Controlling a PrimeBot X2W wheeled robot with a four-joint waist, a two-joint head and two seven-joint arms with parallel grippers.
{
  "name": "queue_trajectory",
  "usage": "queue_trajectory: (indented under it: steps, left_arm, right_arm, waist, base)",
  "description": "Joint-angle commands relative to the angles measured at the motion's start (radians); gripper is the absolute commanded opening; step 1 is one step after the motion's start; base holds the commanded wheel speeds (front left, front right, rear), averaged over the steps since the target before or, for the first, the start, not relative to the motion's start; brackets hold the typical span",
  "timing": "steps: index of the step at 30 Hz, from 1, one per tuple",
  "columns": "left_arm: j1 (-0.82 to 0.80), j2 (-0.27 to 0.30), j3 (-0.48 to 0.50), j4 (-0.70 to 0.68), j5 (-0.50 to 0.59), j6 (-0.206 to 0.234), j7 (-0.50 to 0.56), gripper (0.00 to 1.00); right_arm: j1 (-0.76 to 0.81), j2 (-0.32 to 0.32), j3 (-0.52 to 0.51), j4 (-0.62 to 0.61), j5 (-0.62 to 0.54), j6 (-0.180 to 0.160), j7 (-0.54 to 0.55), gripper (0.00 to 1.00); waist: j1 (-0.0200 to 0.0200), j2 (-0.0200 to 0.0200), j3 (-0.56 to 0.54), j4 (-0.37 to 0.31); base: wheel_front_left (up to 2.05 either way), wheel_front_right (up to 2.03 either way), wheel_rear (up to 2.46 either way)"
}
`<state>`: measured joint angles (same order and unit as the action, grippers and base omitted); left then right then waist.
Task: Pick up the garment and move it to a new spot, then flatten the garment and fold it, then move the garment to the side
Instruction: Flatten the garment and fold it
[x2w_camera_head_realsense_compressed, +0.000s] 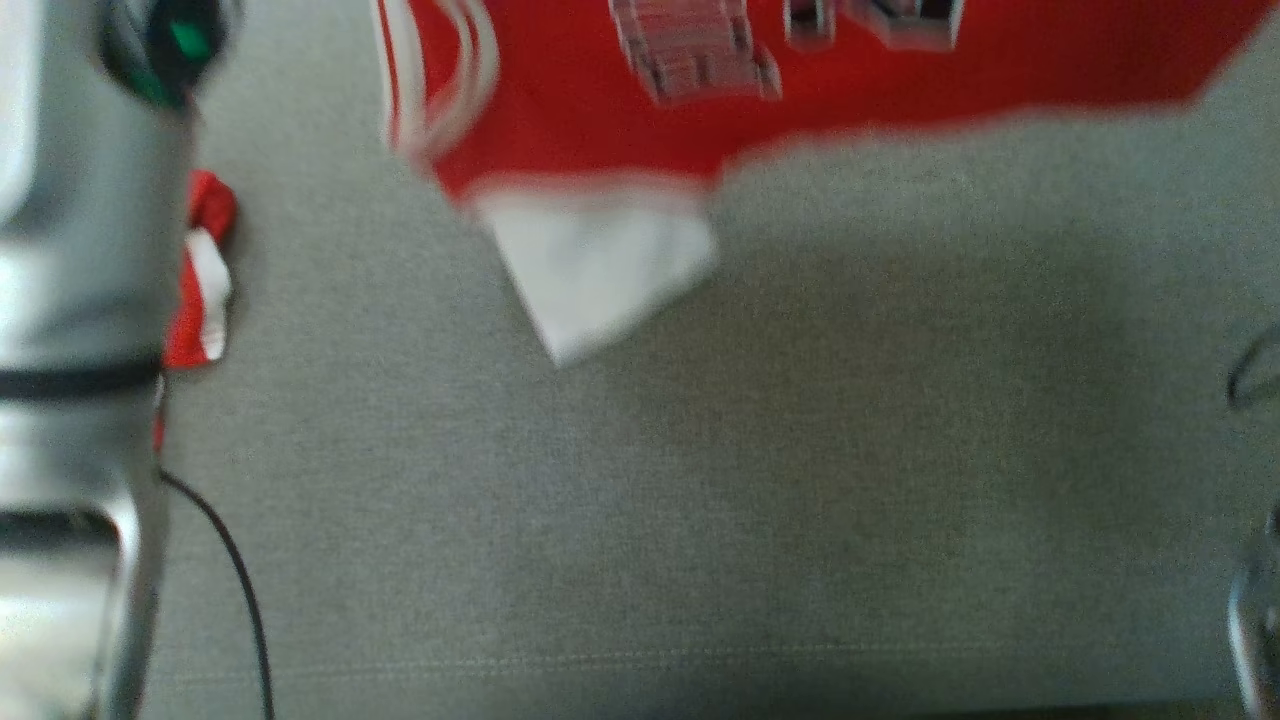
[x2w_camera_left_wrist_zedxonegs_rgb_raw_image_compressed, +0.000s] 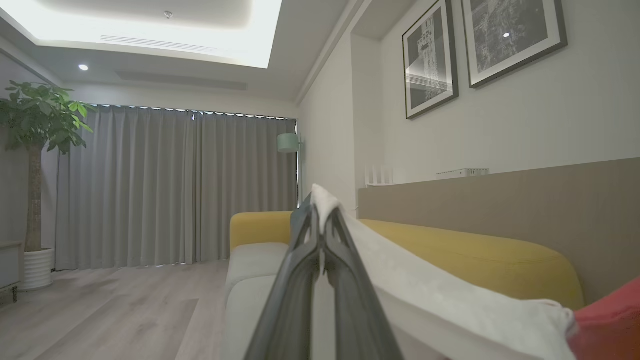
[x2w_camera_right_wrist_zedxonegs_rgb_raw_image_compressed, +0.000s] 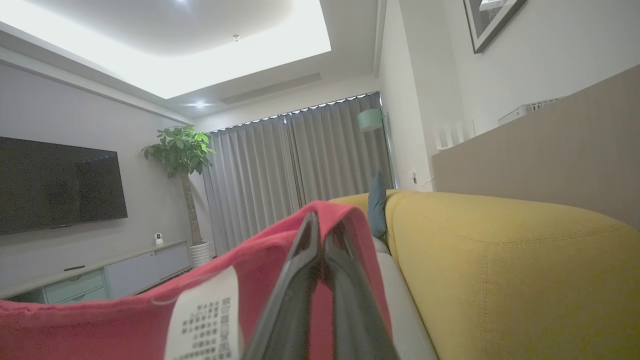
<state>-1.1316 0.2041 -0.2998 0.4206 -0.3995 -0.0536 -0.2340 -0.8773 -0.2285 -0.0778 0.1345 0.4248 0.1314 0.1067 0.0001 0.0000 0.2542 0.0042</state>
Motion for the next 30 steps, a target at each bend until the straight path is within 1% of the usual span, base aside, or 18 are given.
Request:
queue_trajectory:
  steps: [1, 4, 5, 9, 14, 18, 21, 23, 28, 30]
  left_arm:
    - [-0.079, 0.034, 0.043, -0.003, 0.014, -0.005, -0.010, 0.00]
    - [-0.179, 0.029, 0.049, 0.109, 0.039, -0.019, -0.024, 0.00]
    - [-0.203, 0.025, 0.053, 0.140, 0.043, -0.021, -0.026, 0.00]
    - [-0.284, 0.015, 0.080, 0.198, 0.070, -0.025, -0.027, 0.00]
    - [-0.291, -0.024, 0.103, 0.290, 0.081, -0.031, -0.027, 0.00]
    - [-0.250, -0.048, 0.110, 0.370, 0.075, -0.050, -0.028, 0.00]
    - [-0.209, -0.057, 0.119, 0.410, 0.069, -0.060, -0.028, 0.00]
    - [-0.178, -0.055, 0.113, 0.416, 0.082, -0.065, -0.028, 0.00]
    - [-0.085, -0.058, 0.133, 0.416, 0.083, -0.070, -0.028, 0.00]
    - [-0.034, -0.063, 0.156, 0.399, 0.073, -0.071, -0.028, 0.00]
  right_arm:
    - [-0.064, -0.004, 0.027, 0.005, 0.008, -0.001, -0.022, 0.00]
    - [-0.200, -0.008, 0.086, 0.149, 0.017, -0.001, -0.115, 0.00]
    - [-0.238, 0.002, 0.106, 0.191, 0.040, -0.001, -0.146, 0.00]
    - [-0.368, 0.001, 0.188, 0.356, 0.083, -0.001, -0.244, 0.00]
    - [-0.448, -0.009, 0.287, 0.577, 0.096, -0.001, -0.285, 0.00]
    - [-0.466, 0.000, 0.364, 0.692, 0.113, -0.001, -0.303, 0.00]
    - [-0.453, 0.001, 0.423, 0.737, 0.135, -0.001, -0.318, 0.00]
    - [-0.436, -0.008, 0.468, 0.744, 0.147, -0.001, -0.327, 0.00]
    - [-0.359, -0.032, 0.514, 0.722, 0.221, -0.001, -0.350, 0.00]
    - [-0.313, -0.044, 0.520, 0.702, 0.247, -0.001, -0.356, 0.00]
  waist:
    - [-0.0001, 0.0000, 0.045, -0.017]
    - [-0.0001, 0.0000, 0.075, -0.020]
    - [-0.0001, 0.0000, 0.085, -0.021]
    - [-0.0001, 0.0000, 0.160, -0.010]
    - [-0.0001, 0.0000, 0.261, 0.019]
    - [-0.0001, 0.0000, 0.321, 0.026]
    - [-0.0001, 0.0000, 0.341, 0.027]
    - [-0.0001, 0.0000, 0.353, 0.027]
    - [-0.0001, 0.0000, 0.349, 0.028]
    - [-0.0001, 0.0000, 0.336, 0.028]
  base:
    - [0.00, 0.00, 0.00]
    - [0.00, 0.00, 0.00]
    - [0.00, 0.00, 0.00]
    - [0.00, 0.00, 0.00]
    - [0.00, 0.00, 0.00]
    - [0.00, 0.00, 0.00]
    - [0.00, 0.00, 0.00]
    - [0.00, 0.00, 0.00]
    - [0.00, 0.00, 0.00]
    - [0.00, 0.00, 0.00]
